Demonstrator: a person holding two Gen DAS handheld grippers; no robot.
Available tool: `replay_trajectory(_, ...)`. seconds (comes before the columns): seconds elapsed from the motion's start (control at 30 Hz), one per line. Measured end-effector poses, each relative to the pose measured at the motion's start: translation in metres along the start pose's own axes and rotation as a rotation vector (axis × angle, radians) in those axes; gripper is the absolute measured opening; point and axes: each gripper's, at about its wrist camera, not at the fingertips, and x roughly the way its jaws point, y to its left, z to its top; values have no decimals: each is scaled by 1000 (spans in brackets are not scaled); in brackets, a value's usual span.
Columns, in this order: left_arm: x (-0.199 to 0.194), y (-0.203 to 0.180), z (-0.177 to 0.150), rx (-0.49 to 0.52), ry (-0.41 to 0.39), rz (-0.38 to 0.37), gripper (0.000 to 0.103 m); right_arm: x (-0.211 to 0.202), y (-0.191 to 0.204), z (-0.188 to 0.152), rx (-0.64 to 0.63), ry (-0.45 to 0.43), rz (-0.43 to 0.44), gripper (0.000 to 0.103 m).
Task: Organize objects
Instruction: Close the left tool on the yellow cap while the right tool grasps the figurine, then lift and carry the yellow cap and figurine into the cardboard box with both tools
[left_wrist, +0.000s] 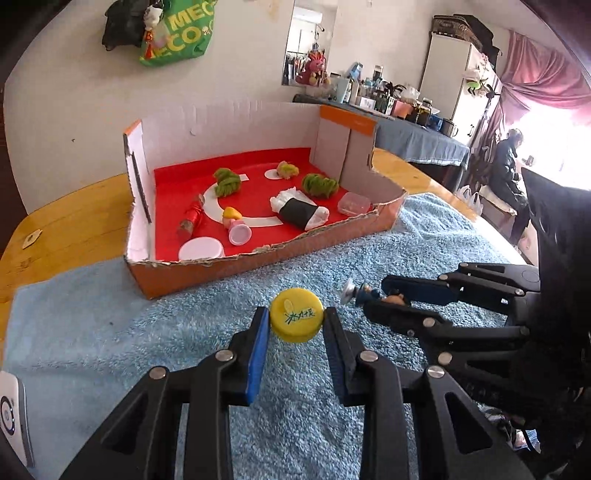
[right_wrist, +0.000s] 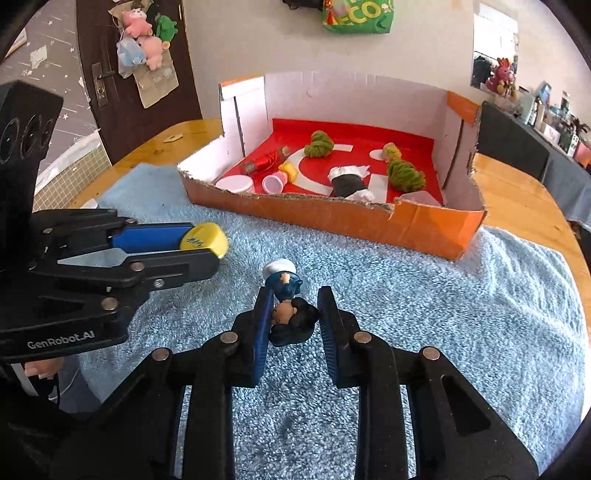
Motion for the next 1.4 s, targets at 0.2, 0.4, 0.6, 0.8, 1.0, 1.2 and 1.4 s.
replay_trajectory(0.2, -14, -1, -3, -5, -24, -4, 31, -17, 1, 4, 1, -39, 2, 24)
replay_trajectory(0.4, -20, 0, -2, -9, -38, -1, 31, -20, -2, 3, 21, -49, -4, 24)
replay_trajectory(0.6, -22, -1, -2, -9, -41, -1, 31, -23, -2, 2, 25, -50, -4, 24)
replay_trajectory(0.8, -28, 0, 5, -5, -58, -2, 31, -32, -6, 10, 33, -78, 6, 24)
replay_trajectory(1.0, -31, 4, 30, -5, -90, -4, 31, -36, -11, 36, 14, -106, -1, 24)
replay_trajectory(1.2, -5, 16, 69, 9, -65, 11, 31, -18, -26, 83, -14, -95, -35, 24)
replay_trajectory(1.4, 34, 31, 104, 12, -1, 24, 31, 27, -45, 129, -53, -8, -67, 24)
